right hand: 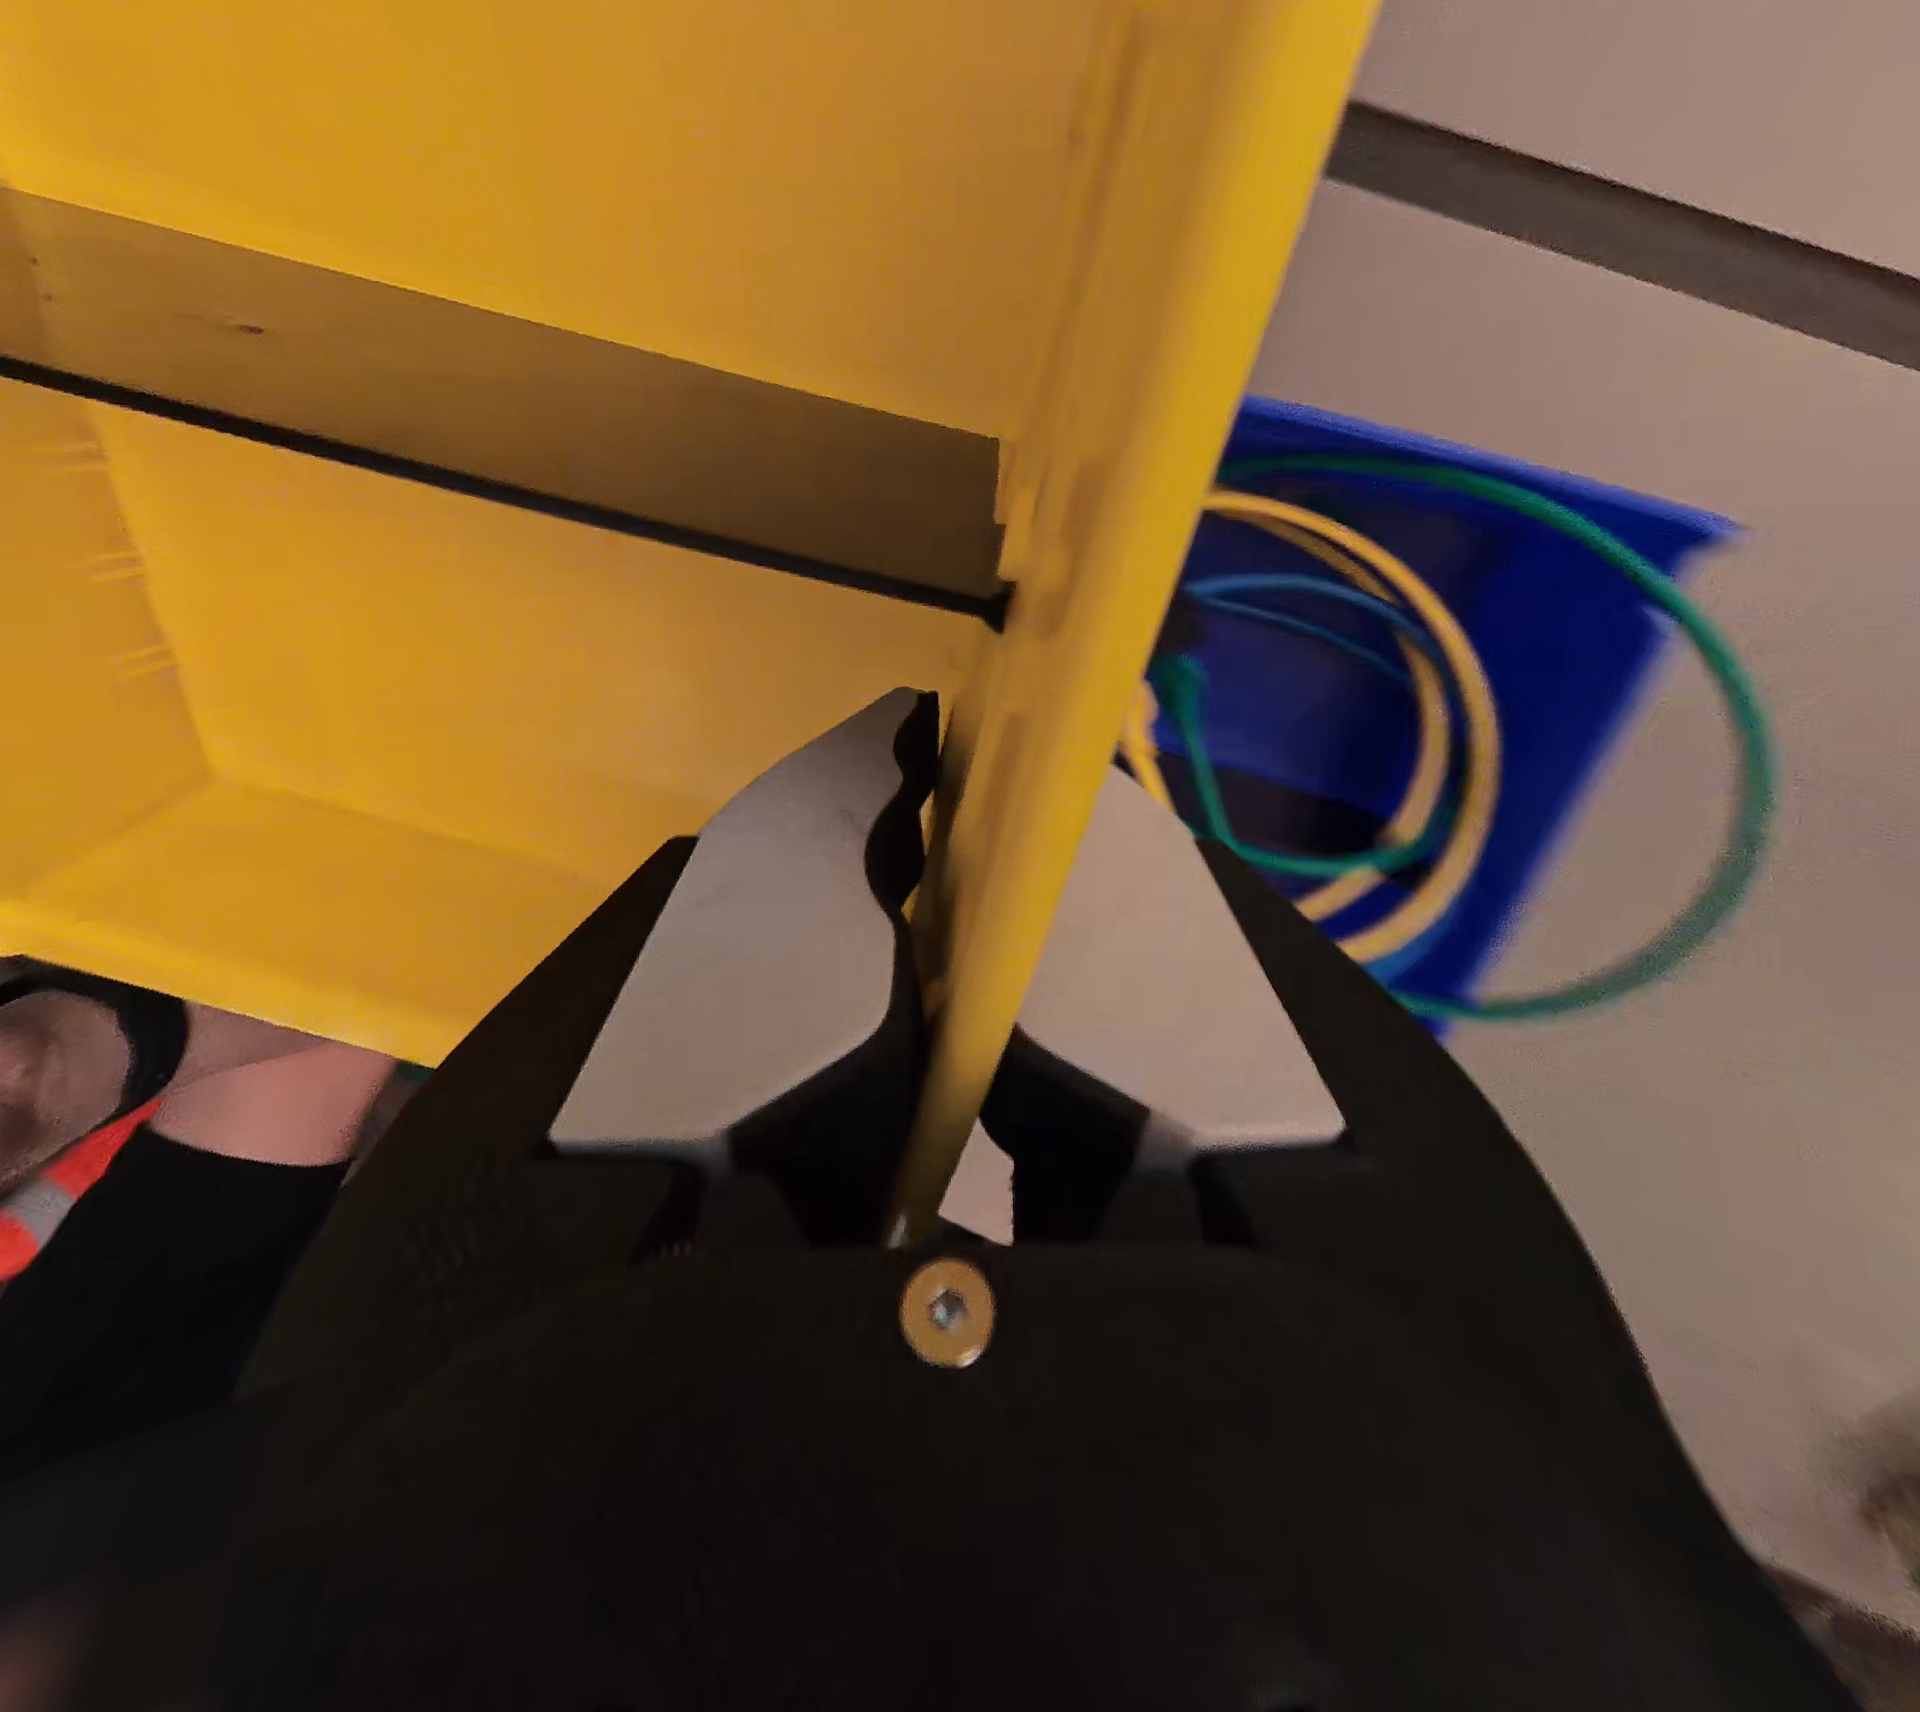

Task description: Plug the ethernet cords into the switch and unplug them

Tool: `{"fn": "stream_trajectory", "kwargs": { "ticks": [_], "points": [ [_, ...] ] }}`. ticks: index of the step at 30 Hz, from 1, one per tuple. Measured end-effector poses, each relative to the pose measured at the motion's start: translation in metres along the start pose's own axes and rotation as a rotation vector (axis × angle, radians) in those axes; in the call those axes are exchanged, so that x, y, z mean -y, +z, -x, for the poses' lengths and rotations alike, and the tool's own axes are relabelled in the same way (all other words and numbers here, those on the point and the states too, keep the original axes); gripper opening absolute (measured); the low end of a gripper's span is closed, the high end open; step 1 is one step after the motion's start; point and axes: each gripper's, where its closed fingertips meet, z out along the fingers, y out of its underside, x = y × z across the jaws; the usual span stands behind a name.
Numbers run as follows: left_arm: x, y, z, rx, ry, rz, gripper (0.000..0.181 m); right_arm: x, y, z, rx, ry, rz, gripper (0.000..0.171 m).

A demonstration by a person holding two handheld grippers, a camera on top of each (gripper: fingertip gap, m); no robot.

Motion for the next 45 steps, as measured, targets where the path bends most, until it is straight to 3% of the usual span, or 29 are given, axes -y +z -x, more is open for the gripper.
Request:
{"fn": "stream_trajectory", "kwargs": {
  "ticks": [6,11,14,19,22,24,26,31,32,36,41,45],
  "points": [
    [-0.032,0.014,-0.037,-0.080,0.014,0.111,0.084,-0.053,-0.087,-0.131,-0.095,0.200,-0.076,0.006],
    [-0.118,0.016,-0.149,-0.562,-0.431,0.466,0.085,-0.135,-0.116,-0.252,-0.168,0.442,-0.164,0.006],
    [-0.191,0.014,-0.188,-0.602,-0.415,0.694,0.094,-0.205,-0.116,-0.320,-0.204,0.620,-0.191,0.006],
    [-0.247,-0.001,-0.232,-0.649,-0.411,0.828,0.102,-0.309,-0.094,-0.393,-0.293,0.839,-0.142,0.005],
    [-0.269,-0.016,-0.251,-0.700,-0.291,0.934,0.111,-0.338,-0.072,-0.406,-0.276,0.871,-0.098,0.005],
    [-0.274,-0.018,-0.250,-0.722,-0.217,0.953,0.093,-0.345,-0.057,-0.408,-0.258,0.872,-0.073,0.005],
    [-0.274,-0.020,-0.247,-0.762,-0.169,0.964,0.088,-0.347,-0.045,-0.407,-0.252,0.854,-0.043,0.005],
    [-0.273,-0.027,-0.215,-0.872,-0.114,1.110,0.051,-0.339,-0.031,-0.400,-0.290,0.760,0.043,0.005],
    [-0.273,-0.028,-0.201,-0.901,-0.126,1.152,0.027,-0.335,-0.028,-0.396,-0.288,0.743,0.050,0.005],
    [-0.280,-0.026,-0.125,-0.843,-0.154,1.289,0.010,-0.310,-0.008,-0.373,-0.236,0.657,0.047,0.005],
    [-0.299,-0.013,-0.007,-0.488,-0.089,1.321,0.007,-0.277,0.031,-0.332,-0.116,0.543,0.052,0.005],
    [-0.300,-0.035,0.071,-0.363,-0.207,1.361,0.007,-0.262,0.061,-0.309,-0.072,0.444,0.088,0.006]
  ]
}}
